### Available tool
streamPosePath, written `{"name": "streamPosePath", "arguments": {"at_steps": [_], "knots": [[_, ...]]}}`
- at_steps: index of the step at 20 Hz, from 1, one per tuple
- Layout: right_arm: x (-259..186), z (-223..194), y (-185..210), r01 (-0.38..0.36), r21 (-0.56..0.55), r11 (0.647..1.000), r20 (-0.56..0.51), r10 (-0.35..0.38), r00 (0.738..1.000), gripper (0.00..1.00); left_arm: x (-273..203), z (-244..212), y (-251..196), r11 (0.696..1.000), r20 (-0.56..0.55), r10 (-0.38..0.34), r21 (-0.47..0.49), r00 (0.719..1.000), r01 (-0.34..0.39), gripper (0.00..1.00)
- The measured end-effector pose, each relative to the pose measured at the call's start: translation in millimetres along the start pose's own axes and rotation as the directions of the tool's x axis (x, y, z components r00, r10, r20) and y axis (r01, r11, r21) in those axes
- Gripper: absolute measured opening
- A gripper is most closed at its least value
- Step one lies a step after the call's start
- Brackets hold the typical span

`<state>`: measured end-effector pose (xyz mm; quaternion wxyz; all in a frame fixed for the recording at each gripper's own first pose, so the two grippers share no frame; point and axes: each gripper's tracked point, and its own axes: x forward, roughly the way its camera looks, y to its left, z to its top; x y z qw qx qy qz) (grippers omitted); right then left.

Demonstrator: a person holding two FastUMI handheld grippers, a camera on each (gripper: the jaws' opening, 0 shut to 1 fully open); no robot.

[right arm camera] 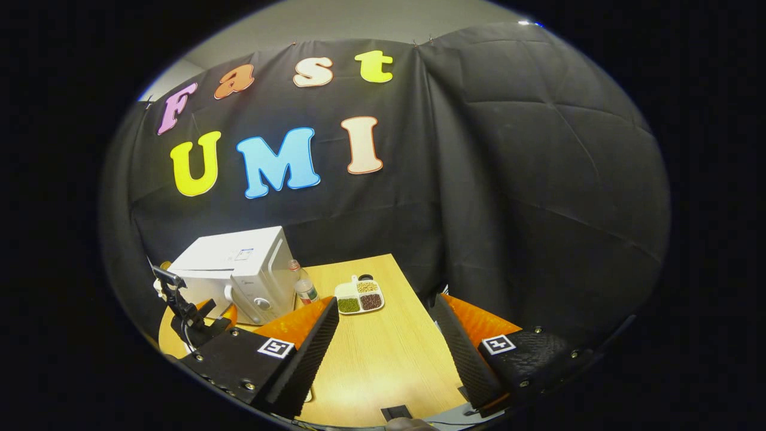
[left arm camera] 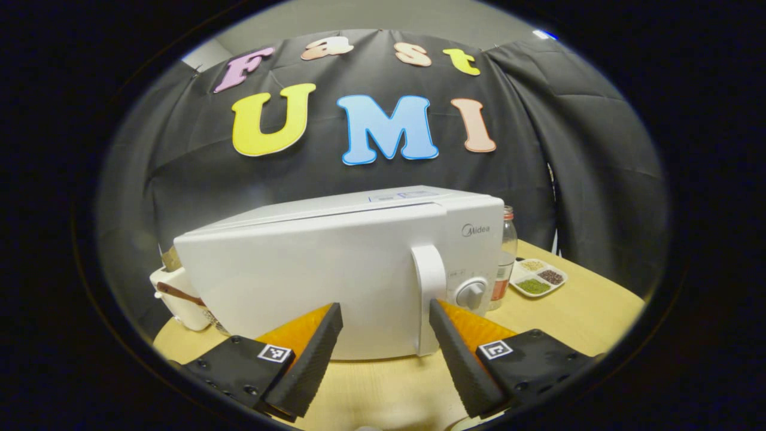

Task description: Open the microwave oven with the left hand, put the food in, and close the microwave oven.

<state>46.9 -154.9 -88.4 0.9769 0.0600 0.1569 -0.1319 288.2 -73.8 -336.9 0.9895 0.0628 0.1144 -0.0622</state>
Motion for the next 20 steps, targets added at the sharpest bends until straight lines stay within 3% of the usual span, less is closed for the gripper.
{"name": "streamPosePath", "arguments": {"at_steps": [1,2,5,10,17,18,20], "knots": [[2.1,-0.1,2.1,-0.006,-0.007,1.000,0.001,0.006,1.000,0.98,-2.6,-3.0,-6.0,0.999,-0.055,-0.036,-0.011,0.998,0.036,0.97],[3.9,-2.5,4.2,-0.009,-0.014,1.000,-0.002,0.009,1.000,0.98,2.9,-13.9,-10.7,0.999,-0.073,-0.023,-0.024,0.997,0.022,0.99],[2.6,-4.5,16.1,-0.042,-0.017,0.999,-0.009,0.041,0.999,0.98,-1.9,-18.1,-0.7,1.000,-0.074,0.017,-0.009,0.997,-0.018,0.98],[2.5,-4.4,37.0,-0.098,-0.046,0.994,0.007,0.099,0.995,0.98,-31.6,1.6,-2.0,1.000,-0.046,0.018,-0.005,0.999,-0.018,0.98],[8.3,6.6,86.3,-0.229,-0.096,0.969,0.042,0.234,0.971,0.98,-120.8,94.2,27.3,0.996,0.060,0.068,0.046,0.996,-0.071,1.00],[6.9,4.9,98.4,-0.254,-0.109,0.961,0.040,0.259,0.965,0.98,-136.5,107.8,31.6,0.997,0.074,0.065,0.040,0.995,-0.068,0.94],[3.0,6.0,123.3,-0.300,-0.112,0.947,0.047,0.307,0.951,0.98,-166.9,138.9,45.8,0.997,0.113,0.071,0.028,0.991,-0.074,1.00]]}}
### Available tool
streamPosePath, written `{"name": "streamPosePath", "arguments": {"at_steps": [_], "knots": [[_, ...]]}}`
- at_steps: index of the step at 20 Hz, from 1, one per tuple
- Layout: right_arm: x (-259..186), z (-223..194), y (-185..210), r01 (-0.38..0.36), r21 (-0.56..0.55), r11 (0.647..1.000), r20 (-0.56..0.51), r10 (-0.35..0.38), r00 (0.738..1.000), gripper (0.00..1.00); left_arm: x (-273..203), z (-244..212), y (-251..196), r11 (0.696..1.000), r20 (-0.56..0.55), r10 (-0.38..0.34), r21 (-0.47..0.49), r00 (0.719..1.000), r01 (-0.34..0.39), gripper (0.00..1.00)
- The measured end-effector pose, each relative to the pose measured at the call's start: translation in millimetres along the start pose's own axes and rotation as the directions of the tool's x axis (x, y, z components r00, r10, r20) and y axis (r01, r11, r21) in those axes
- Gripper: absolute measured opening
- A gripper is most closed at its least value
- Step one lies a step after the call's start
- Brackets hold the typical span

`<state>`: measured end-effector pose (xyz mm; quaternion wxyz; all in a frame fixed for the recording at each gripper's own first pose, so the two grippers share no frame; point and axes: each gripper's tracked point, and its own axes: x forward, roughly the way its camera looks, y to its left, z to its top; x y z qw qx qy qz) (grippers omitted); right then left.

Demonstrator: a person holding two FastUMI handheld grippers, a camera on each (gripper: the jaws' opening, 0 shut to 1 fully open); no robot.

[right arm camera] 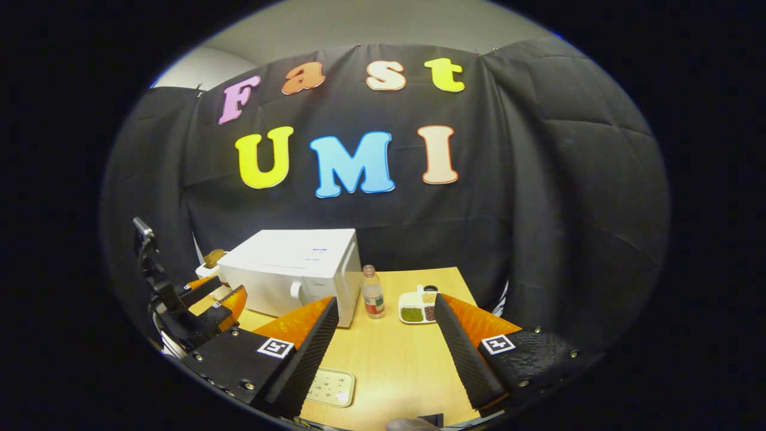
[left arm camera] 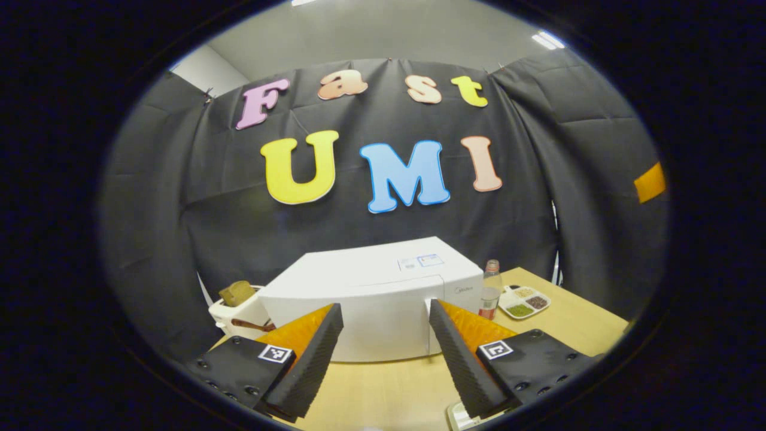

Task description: Open the microwave oven with the left hand, put the food in, and close the microwave oven.

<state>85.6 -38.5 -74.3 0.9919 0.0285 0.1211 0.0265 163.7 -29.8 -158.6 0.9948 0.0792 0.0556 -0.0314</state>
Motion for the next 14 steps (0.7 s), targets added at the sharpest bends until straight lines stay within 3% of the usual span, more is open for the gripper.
{"name": "streamPosePath", "arguments": {"at_steps": [6,10,14], "knots": [[1.2,34.6,49.6,-0.059,0.002,0.998,0.090,0.058,0.994,0.98,-80.0,86.0,66.6,0.999,0.098,0.043,-0.014,0.994,-0.042,1.00],[-5.6,60.0,53.6,-0.013,-0.001,1.000,0.170,0.013,0.985,0.98,-109.0,114.4,105.6,0.994,0.125,0.077,-0.082,0.989,-0.067,0.99],[-17.8,75.8,59.6,0.041,-0.045,0.998,0.241,-0.029,0.970,0.98,-119.1,121.8,132.7,0.993,0.118,0.089,-0.083,0.989,-0.080,0.99]]}}
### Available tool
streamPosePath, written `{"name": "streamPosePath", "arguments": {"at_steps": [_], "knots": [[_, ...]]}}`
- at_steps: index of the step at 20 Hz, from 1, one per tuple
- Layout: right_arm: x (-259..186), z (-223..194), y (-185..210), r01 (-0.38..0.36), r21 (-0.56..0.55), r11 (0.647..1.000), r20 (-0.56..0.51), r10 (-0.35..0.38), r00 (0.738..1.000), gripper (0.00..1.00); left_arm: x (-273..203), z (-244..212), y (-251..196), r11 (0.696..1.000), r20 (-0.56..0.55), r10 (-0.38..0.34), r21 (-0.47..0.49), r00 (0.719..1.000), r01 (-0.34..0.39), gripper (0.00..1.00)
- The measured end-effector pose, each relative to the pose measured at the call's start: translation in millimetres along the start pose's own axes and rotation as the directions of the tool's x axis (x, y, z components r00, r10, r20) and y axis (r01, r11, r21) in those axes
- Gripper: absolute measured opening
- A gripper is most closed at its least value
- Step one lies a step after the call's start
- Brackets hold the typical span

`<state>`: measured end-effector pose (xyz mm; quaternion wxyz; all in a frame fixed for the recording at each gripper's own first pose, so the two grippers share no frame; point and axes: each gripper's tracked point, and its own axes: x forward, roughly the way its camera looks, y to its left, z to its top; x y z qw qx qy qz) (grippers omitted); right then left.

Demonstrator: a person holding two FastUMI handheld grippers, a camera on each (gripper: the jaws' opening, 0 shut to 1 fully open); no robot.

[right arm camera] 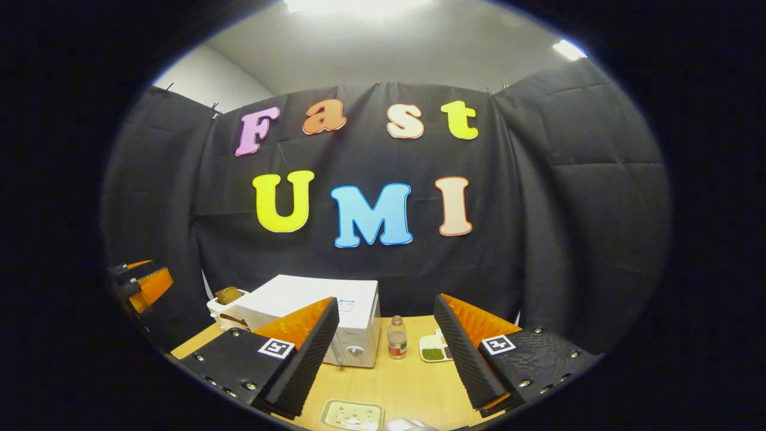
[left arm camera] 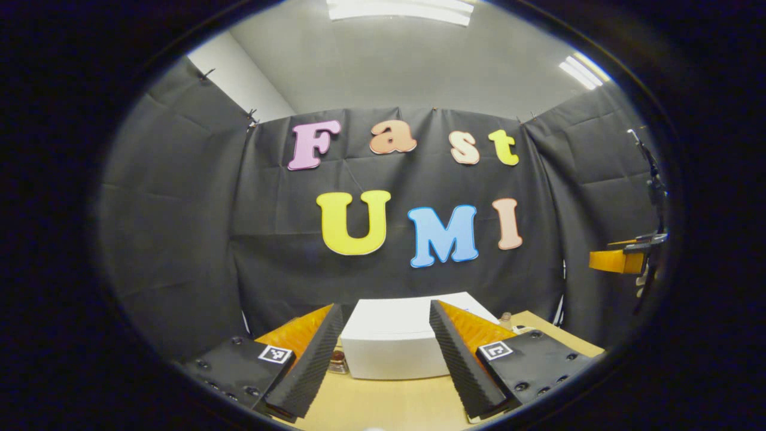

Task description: Open the microwave oven with the left hand, put the food in, and close the microwave oven.

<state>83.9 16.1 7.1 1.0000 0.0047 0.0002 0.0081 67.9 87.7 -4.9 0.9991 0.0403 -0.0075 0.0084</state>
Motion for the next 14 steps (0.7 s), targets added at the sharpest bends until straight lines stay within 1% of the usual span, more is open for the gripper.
{"name": "streamPosePath", "arguments": {"at_steps": [2,3,4,7,8,10,14], "knots": [[-6.7,3.8,9.6,-0.001,-0.031,1.000,0.024,0.002,1.000,0.98,-1.4,1.7,9.6,1.000,-0.010,0.004,-0.012,1.000,-0.004,0.99],[-9.6,4.7,12.8,-0.002,-0.043,0.999,0.030,0.004,1.000,0.93,-1.2,4.2,13.3,1.000,-0.008,0.006,-0.017,1.000,-0.006,0.99],[-10.5,3.1,15.6,-0.001,-0.051,0.999,0.030,0.002,1.000,0.98,-1.2,5.0,17.7,1.000,-0.007,0.011,-0.020,1.000,-0.011,0.99],[-14.5,1.8,19.8,0.001,-0.040,0.999,0.025,0.000,1.000,0.97,-1.7,9.5,24.7,1.000,0.001,0.013,-0.025,1.000,-0.013,1.00],[-19.7,6.3,29.2,0.009,-0.038,0.999,0.024,-0.008,1.000,0.97,-2.6,9.2,26.1,1.000,0.002,0.012,-0.029,1.000,-0.012,1.00],[-21.3,9.1,27.0,0.025,-0.033,0.999,0.029,-0.024,0.999,0.97,-2.6,10.3,28.3,1.000,0.002,0.010,-0.029,1.000,-0.010,1.00],[-23.6,11.7,25.9,0.030,-0.013,0.999,0.030,-0.030,0.999,0.97,-3.2,14.6,24.9,0.999,0.010,-0.003,-0.038,1.000,0.003,1.00]]}}
